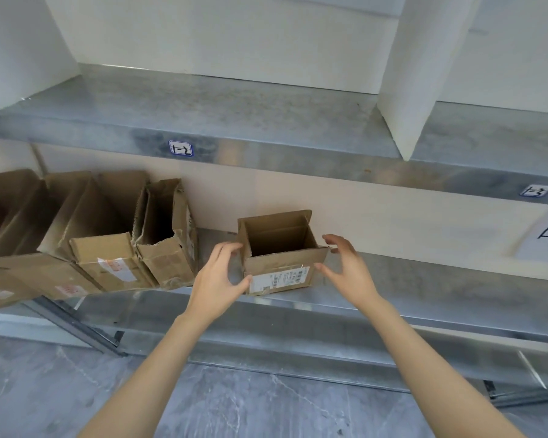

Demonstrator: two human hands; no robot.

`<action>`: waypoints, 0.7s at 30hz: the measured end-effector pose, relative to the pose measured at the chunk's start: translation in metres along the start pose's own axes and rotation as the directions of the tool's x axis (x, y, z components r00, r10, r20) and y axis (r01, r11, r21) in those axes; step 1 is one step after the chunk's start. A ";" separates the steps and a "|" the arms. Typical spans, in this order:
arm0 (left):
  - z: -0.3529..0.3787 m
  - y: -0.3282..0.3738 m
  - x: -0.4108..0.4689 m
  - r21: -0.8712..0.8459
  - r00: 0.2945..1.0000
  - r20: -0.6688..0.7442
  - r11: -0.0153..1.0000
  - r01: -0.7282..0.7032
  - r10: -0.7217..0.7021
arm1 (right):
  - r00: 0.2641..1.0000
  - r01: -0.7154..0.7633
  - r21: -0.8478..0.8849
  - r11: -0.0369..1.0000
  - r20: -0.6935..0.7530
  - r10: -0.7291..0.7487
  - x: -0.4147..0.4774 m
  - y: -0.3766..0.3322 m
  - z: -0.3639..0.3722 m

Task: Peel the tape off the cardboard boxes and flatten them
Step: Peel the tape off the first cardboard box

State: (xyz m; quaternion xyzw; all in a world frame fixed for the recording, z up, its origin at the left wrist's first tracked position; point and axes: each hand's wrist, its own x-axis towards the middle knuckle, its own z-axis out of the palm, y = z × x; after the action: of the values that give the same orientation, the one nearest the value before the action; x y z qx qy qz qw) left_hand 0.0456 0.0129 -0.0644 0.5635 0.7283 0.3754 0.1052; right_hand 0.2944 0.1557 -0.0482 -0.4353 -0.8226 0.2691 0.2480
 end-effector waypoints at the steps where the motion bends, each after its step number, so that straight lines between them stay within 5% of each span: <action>1: 0.002 -0.002 -0.003 -0.005 1.000 0.008 1.000 0.008 -0.008 | 1.000 -0.017 -0.008 1.000 0.007 0.017 -0.001 0.002 0.001; 11: 0.019 -0.007 -0.017 -0.078 0.986 0.134 0.991 0.107 -0.096 | 0.981 -0.147 0.015 0.989 0.133 0.143 -0.006 0.005 0.021; 21: 0.012 0.008 -0.012 -0.240 0.984 0.062 0.954 0.179 -0.169 | 0.992 -0.125 0.141 0.982 -0.004 0.127 -0.008 -0.005 0.021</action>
State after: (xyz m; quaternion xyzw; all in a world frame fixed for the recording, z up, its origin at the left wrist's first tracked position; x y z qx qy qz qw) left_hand 0.0622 0.0079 -0.0707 0.4873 0.7211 0.4401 0.2212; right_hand 0.2820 0.1419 -0.0613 -0.4696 -0.7709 0.3386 0.2657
